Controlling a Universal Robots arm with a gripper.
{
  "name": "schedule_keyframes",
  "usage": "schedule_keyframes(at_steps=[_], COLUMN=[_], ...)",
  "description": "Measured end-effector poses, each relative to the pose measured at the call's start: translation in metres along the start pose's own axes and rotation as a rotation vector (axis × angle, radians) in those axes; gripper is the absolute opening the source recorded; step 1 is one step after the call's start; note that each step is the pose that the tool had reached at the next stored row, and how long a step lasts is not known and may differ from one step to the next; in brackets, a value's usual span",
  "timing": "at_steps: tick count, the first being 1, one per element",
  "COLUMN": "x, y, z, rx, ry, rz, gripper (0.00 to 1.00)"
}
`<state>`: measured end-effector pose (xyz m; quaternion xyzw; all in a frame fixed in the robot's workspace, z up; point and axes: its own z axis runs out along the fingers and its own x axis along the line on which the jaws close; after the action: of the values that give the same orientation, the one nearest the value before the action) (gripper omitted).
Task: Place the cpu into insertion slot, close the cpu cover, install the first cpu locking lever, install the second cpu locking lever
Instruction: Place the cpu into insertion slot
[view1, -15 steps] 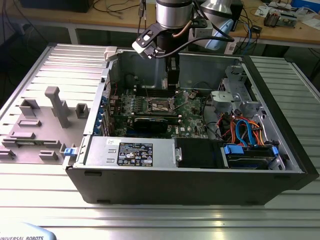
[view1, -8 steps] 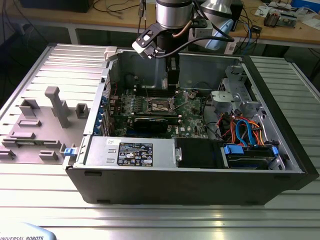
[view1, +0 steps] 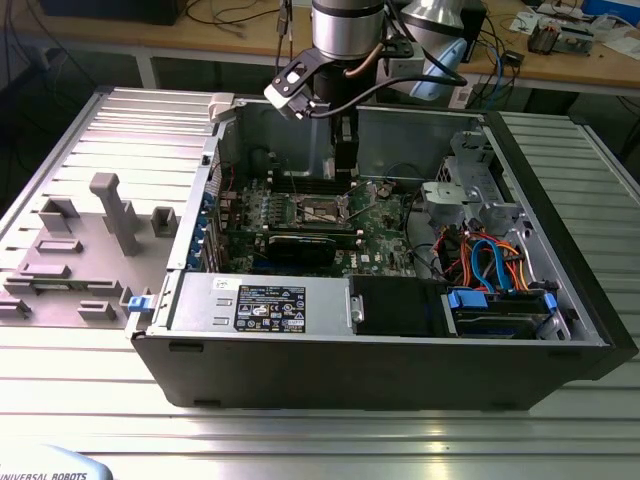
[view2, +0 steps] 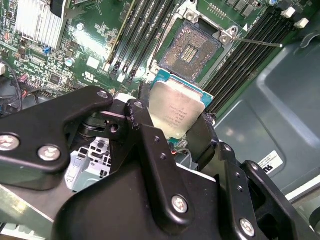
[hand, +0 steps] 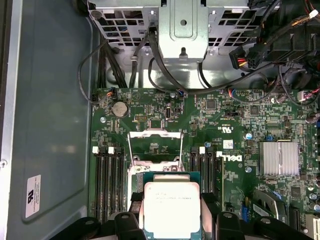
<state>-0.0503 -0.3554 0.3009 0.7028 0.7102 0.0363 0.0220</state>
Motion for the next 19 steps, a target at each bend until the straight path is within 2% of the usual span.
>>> schedule_keyframes(at_steps=[3, 4, 7, 11, 16, 18, 19], x=[0.0006, 0.0012, 0.0021, 0.0025, 0.0039, 0.0043, 0.0043], y=[-0.0027, -0.0061, -0.0111, -0.014, -0.0146, -0.0153, -0.0156], z=[0.0036, 0.0071, 0.0128, 0.0194, 0.0249, 0.0297, 0.0322], rx=[0.0, 0.0001, 0.0003, 0.0027, 0.003, 0.003, 0.003], ry=[0.0001, 0.0, 0.0001, 0.0009, 0.0076, 0.0182, 0.0211], rz=[0.0, 0.0, 0.0, -0.001, -0.001, -0.004, -0.005], gripper=[0.54, 0.54, 0.54, 0.54, 0.54, 0.54, 0.54])
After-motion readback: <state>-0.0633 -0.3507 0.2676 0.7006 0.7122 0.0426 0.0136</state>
